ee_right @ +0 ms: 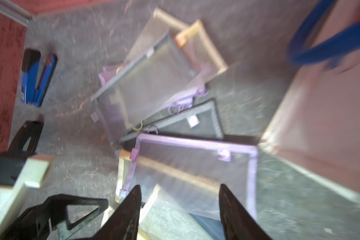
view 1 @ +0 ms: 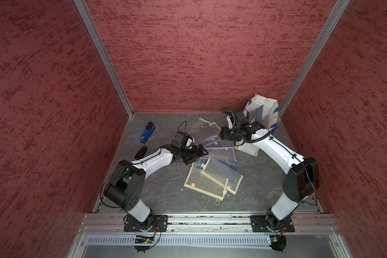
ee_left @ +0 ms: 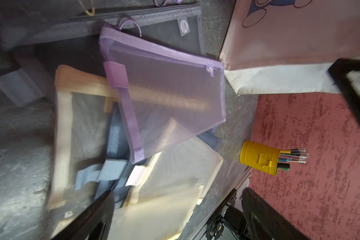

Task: Put the pencil pouch into the canvas bag
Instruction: Pick up the pencil pouch.

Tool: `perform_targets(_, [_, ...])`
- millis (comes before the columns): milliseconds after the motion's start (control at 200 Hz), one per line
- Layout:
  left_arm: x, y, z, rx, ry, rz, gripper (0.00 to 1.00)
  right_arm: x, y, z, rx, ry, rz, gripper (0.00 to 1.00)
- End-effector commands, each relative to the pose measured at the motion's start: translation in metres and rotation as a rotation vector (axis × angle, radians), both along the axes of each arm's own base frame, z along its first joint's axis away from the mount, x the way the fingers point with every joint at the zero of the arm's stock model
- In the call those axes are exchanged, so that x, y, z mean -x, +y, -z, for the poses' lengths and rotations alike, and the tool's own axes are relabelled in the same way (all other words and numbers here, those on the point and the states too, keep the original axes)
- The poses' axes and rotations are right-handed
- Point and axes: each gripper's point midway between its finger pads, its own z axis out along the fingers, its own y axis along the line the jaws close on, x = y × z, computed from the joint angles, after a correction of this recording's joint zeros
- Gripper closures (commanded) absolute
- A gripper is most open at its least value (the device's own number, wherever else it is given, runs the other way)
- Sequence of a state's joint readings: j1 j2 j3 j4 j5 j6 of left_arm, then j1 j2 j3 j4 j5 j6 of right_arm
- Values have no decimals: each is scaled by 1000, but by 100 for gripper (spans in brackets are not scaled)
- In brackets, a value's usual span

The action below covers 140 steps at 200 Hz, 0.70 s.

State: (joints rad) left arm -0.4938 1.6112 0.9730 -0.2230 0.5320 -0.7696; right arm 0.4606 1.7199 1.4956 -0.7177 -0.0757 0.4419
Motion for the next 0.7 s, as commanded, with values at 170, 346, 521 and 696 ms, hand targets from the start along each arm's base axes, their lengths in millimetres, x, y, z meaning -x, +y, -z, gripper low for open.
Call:
perform_targets(170, [-21, -9, 11, 86, 31, -101, 14, 8, 45, 22, -164, -7, -59, 34])
perform_targets(346, [-29, -12, 24, 91, 63, -135, 19, 17, 44, 34, -150, 4, -65, 27])
perform_targets(521, [-37, -17, 29, 112, 66, -151, 26, 21, 39, 46, -128, 19, -59, 26])
perform_targets(696, [-44, -24, 33, 115, 61, -146, 48, 31, 36, 64, -136, 59, -42, 26])
